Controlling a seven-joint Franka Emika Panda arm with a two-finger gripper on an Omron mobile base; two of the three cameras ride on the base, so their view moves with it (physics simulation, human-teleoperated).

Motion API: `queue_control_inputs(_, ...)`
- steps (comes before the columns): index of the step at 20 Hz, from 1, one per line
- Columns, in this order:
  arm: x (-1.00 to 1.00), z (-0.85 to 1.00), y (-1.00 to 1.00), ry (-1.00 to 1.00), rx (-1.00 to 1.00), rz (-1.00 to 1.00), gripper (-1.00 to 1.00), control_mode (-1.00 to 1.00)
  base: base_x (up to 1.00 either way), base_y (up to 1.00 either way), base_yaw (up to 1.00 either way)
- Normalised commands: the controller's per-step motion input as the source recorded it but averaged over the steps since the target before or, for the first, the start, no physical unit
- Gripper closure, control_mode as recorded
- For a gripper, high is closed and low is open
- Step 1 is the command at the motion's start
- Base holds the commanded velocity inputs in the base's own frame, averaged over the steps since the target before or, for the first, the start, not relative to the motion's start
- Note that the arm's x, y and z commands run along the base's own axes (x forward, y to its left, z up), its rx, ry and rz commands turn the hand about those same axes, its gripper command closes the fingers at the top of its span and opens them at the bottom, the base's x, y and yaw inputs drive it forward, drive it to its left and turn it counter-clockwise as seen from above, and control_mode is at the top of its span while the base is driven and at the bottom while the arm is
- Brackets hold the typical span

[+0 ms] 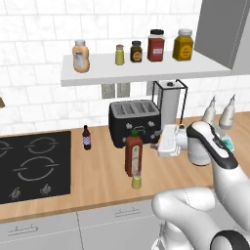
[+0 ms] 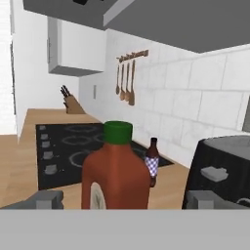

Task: Put the shaker and condiment bottle from the counter next to their counterparts in the cabinet.

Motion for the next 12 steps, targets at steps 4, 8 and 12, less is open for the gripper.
queue_control_inputs(4, 0.02, 0.00, 0.39, 0.00, 0.00, 0.00, -1.00, -1.00, 0.00, 0.00, 0.00)
queue_control_inputs(8, 0.22, 0.00, 0.19, 0.00, 0.00, 0.00, -1.00, -1.00, 0.00, 0.00, 0.00)
queue_control_inputs(12, 0.14, 0.00, 0.15, 0.00, 0.00, 0.00, -1.00, -1.00, 0.00, 0.00, 0.00)
